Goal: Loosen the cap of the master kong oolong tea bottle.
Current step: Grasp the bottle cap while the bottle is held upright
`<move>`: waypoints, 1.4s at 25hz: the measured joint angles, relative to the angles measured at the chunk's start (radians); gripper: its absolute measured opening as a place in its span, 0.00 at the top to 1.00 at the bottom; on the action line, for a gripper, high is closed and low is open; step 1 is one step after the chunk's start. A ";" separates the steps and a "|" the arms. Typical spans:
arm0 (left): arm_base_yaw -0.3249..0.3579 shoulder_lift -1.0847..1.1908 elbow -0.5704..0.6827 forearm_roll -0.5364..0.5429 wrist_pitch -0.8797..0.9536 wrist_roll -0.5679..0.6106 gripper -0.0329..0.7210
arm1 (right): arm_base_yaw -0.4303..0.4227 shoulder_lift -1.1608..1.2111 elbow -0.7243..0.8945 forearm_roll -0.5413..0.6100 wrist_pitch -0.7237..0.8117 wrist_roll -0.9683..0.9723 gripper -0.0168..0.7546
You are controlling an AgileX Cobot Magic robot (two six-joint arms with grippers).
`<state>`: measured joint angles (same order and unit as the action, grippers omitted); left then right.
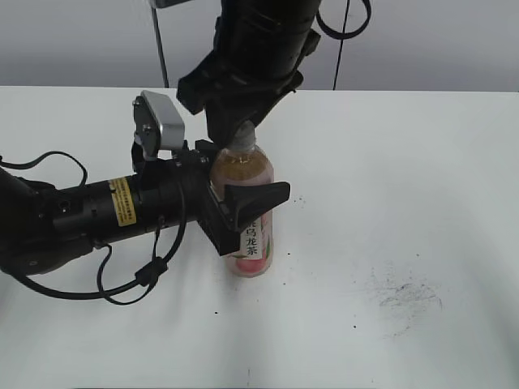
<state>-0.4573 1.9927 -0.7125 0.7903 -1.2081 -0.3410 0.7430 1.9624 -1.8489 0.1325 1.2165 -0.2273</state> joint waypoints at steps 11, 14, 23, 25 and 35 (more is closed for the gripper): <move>0.000 0.000 0.000 0.000 0.000 0.000 0.37 | 0.000 -0.019 0.017 -0.011 0.002 0.068 0.50; 0.000 0.000 0.000 0.000 0.000 0.000 0.37 | 0.000 -0.019 0.037 -0.005 0.003 0.072 0.50; 0.000 0.000 0.000 -0.001 0.001 -0.002 0.37 | 0.000 -0.019 0.041 0.000 0.004 0.040 0.60; 0.000 0.000 0.000 -0.002 0.001 -0.002 0.37 | 0.000 -0.019 0.041 -0.002 0.004 -0.014 0.61; 0.000 0.000 0.000 -0.001 0.001 -0.002 0.37 | 0.000 -0.020 0.041 -0.007 0.004 -0.643 0.62</move>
<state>-0.4573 1.9927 -0.7125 0.7894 -1.2072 -0.3430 0.7430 1.9425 -1.8078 0.1254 1.2205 -0.8707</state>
